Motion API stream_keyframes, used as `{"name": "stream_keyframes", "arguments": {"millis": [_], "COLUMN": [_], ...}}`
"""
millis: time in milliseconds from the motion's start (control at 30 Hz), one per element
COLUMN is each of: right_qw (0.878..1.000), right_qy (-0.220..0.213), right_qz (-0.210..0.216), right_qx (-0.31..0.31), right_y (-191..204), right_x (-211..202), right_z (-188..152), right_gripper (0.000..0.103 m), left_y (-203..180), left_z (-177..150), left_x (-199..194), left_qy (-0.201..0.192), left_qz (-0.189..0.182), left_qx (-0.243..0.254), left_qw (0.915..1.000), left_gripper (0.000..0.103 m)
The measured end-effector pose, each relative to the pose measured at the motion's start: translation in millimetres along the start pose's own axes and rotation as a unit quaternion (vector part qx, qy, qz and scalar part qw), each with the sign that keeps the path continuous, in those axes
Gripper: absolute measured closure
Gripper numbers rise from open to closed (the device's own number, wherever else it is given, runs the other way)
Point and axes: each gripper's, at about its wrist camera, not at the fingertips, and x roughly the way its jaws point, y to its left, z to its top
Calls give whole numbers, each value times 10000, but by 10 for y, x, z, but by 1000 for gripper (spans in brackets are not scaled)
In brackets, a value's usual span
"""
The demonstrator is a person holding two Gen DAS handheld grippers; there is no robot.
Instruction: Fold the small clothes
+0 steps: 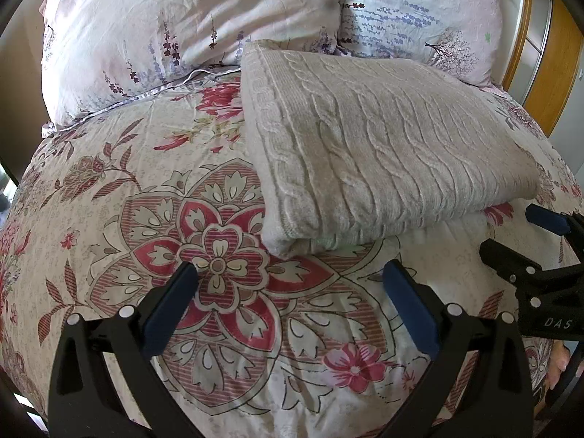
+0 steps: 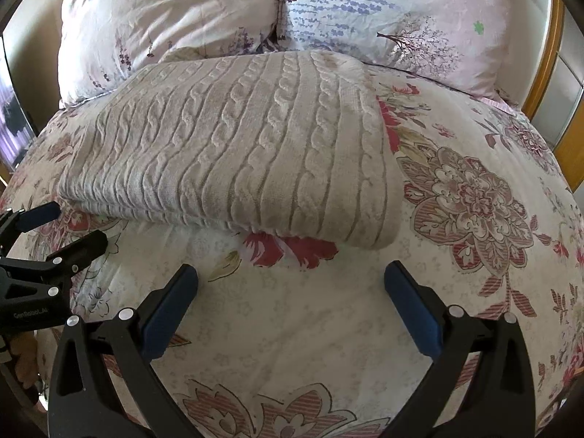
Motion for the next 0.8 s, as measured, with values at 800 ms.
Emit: {"name": "stream_keyframes", "arguments": {"millis": [800], "right_qw": [10000], "right_qy": [-10], "right_qz": [18], "right_qx": [-20], "right_y": [-15], "right_x": [-3], "right_z": [-10], "right_gripper": [1], "left_y": [-7], "left_z": [-6], "left_x": [0], "left_qy": [-4], "left_qz": [-15], "left_qx": [-2], "left_qw": [10000], "left_gripper": [2]}}
